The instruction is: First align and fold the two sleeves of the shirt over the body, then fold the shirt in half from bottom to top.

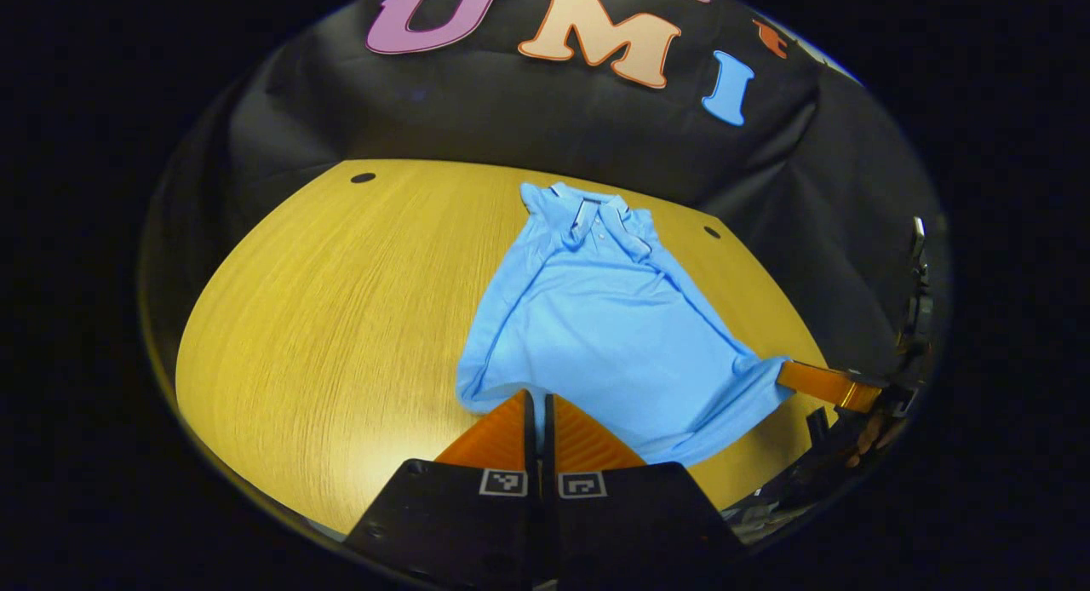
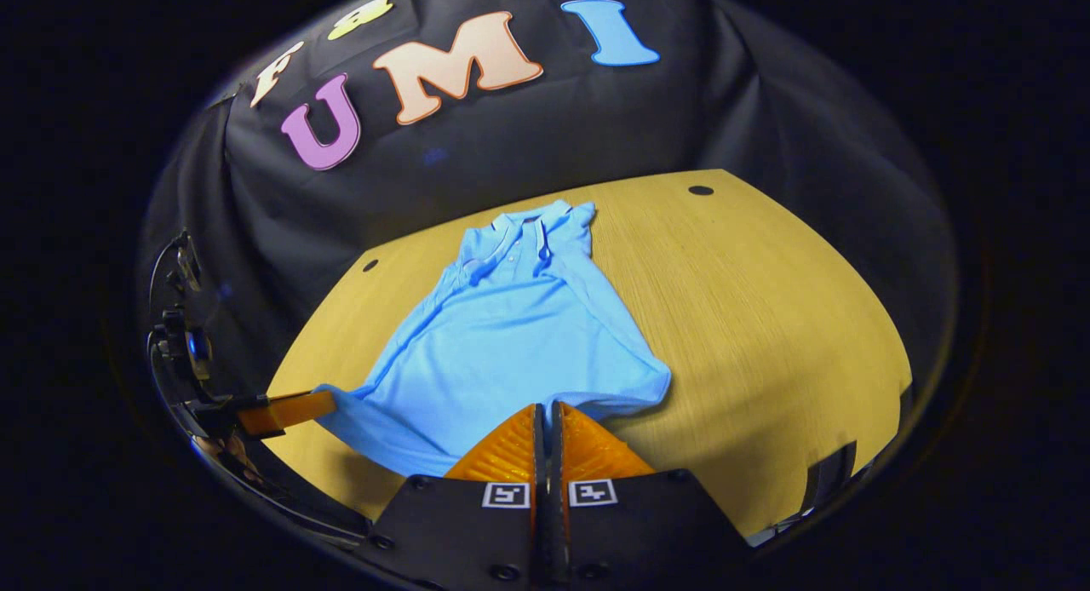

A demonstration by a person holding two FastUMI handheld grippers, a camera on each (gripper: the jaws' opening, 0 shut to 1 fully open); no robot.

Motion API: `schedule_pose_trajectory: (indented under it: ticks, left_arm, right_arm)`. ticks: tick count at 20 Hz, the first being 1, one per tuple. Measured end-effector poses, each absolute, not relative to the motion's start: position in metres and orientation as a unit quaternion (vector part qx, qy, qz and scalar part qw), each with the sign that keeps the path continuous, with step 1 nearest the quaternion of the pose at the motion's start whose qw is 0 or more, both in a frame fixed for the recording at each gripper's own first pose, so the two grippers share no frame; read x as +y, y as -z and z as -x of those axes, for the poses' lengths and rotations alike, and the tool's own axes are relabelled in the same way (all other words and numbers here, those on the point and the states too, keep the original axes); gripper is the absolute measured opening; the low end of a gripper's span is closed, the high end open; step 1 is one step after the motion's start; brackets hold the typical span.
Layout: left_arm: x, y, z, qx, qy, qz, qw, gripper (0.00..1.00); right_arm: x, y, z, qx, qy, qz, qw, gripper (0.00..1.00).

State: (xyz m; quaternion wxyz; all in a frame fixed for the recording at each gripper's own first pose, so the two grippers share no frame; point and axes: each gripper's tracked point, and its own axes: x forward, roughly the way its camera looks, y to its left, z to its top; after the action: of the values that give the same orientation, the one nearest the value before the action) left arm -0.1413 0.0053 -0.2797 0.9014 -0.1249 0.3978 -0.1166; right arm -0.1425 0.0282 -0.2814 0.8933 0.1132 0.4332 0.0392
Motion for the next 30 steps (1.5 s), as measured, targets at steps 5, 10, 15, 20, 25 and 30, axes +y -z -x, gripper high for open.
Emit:
schedule_pose_trajectory:
  ticks: [5, 10, 15, 20, 25, 30]
  left_arm:
    - [0.01, 0.26, 0.083, 0.379, 0.122, 0.133, 0.907, 0.02]
    - [0.006, 0.249, 0.032, 0.372, 0.136, 0.137, 0.908, 0.0]
    - [0.005, 0.237, -0.031, 0.35, 0.147, 0.125, 0.917, 0.0]
    - [-0.001, 0.23, -0.098, 0.331, 0.152, 0.132, 0.922, 0.0]
    - [-0.006, 0.243, -0.157, 0.328, 0.153, 0.136, 0.922, 0.0]
    - [-0.01, 0.276, -0.213, 0.33, 0.153, 0.146, 0.92, 0.0]
  right_arm:
    - [0.03, 0.264, 0.08, 0.402, -0.03, -0.138, 0.905, 0.0]
    - [0.029, 0.253, 0.022, 0.376, -0.021, -0.149, 0.914, 0.02]
    - [0.03, 0.244, -0.038, 0.349, -0.016, -0.151, 0.925, 0.02]
    - [0.033, 0.252, -0.093, 0.337, -0.012, -0.148, 0.93, 0.0]
    - [0.028, 0.267, -0.152, 0.325, 0.0, -0.156, 0.933, 0.02]
    - [0.022, 0.313, -0.207, 0.336, 0.022, -0.168, 0.927, 0.02]
